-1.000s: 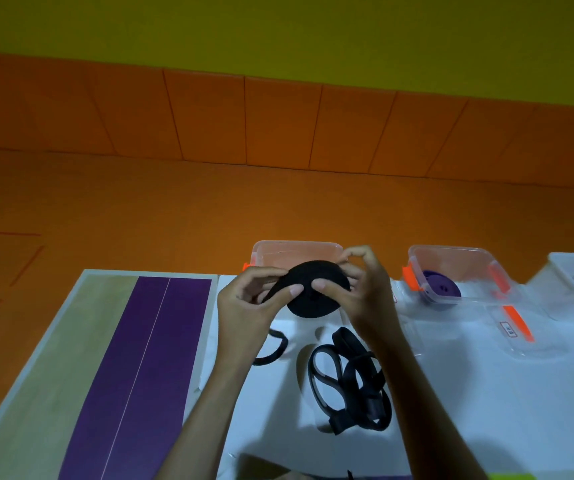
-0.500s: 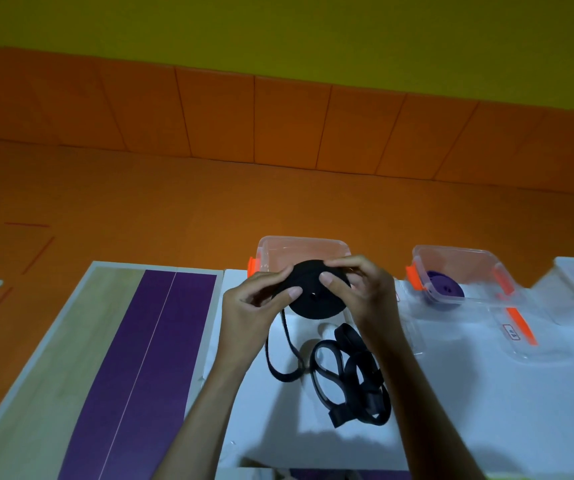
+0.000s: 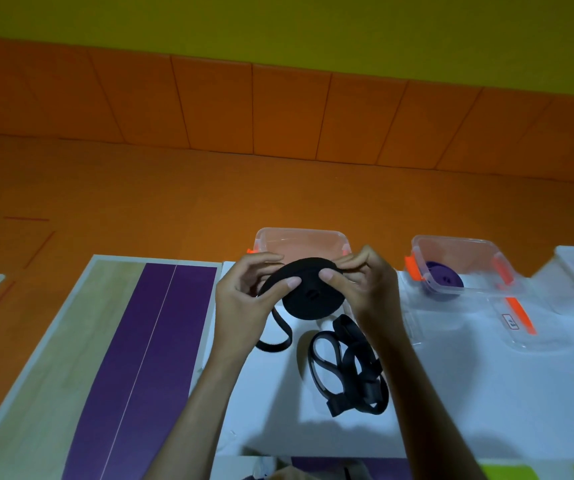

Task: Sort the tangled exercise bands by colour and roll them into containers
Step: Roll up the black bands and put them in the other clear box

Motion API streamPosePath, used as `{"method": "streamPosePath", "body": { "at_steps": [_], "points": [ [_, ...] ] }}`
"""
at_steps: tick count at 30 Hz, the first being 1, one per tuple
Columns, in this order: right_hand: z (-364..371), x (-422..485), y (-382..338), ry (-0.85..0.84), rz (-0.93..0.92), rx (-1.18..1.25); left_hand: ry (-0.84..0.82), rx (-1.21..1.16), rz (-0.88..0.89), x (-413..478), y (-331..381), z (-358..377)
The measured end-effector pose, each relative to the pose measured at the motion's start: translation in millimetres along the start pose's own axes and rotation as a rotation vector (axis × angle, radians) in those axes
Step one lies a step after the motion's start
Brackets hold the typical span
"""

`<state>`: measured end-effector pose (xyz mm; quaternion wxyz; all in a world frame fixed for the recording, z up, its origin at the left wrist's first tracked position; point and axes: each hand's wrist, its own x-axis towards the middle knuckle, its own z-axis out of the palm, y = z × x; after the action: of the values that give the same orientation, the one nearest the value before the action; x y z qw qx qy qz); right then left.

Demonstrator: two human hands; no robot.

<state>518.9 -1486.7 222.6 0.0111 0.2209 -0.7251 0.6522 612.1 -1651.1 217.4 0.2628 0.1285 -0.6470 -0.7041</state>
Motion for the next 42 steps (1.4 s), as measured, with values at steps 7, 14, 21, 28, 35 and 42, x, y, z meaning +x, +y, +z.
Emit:
{"method": "streamPosePath", "body": {
  "at_steps": [7, 14, 21, 28, 35, 42],
  "points": [
    [-8, 0, -1, -0.078, 0.014, -0.028, -0.045, -0.018, 0.0, 9, -4, 10],
    [-10, 9, 2, -0.019, -0.052, -0.062, -0.115, -0.023, -0.033, 13, -12, 15],
    [-4, 9, 16, 0.057, -0.023, -0.042, -0.077, 0.003, -0.019, 18, -14, 21],
    [-11, 21, 14, -0.008, 0.03, -0.019, -0.062, 0.005, -0.014, 25, -12, 19],
    [-18, 34, 5, -0.215, -0.037, -0.118, -0.059, -0.048, -0.077, 27, -14, 16],
    [-11, 30, 13, -0.063, -0.005, 0.012, -0.058, -0.016, -0.08, 27, -16, 11]
  ]
}}
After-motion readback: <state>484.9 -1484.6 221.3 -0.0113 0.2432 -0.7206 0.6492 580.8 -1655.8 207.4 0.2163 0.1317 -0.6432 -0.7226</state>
